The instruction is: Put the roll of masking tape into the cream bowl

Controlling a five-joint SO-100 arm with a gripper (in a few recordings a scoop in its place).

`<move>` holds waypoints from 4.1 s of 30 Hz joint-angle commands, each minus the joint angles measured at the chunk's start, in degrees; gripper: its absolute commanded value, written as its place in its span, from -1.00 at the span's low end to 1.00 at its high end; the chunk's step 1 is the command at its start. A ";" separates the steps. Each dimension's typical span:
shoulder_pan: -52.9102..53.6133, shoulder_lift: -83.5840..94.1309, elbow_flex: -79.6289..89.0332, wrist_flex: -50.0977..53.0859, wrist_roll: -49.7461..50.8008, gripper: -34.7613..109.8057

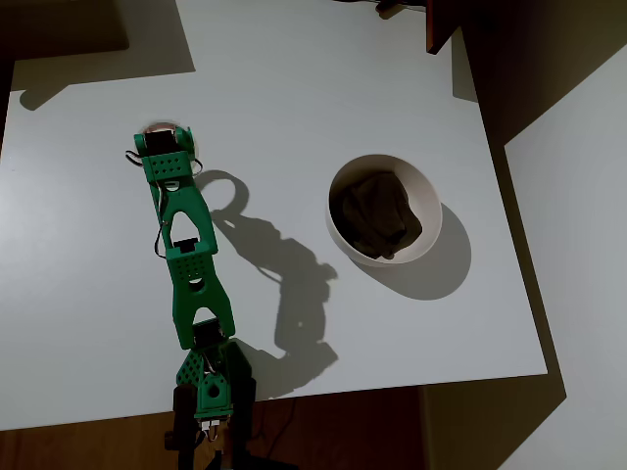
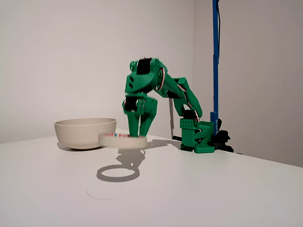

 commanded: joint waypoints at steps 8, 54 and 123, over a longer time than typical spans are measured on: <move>1.23 28.04 -4.57 6.77 -0.26 -0.64; 72.95 9.49 -4.57 -9.84 -23.29 -0.64; 63.46 10.37 -4.66 -17.31 -15.21 -0.64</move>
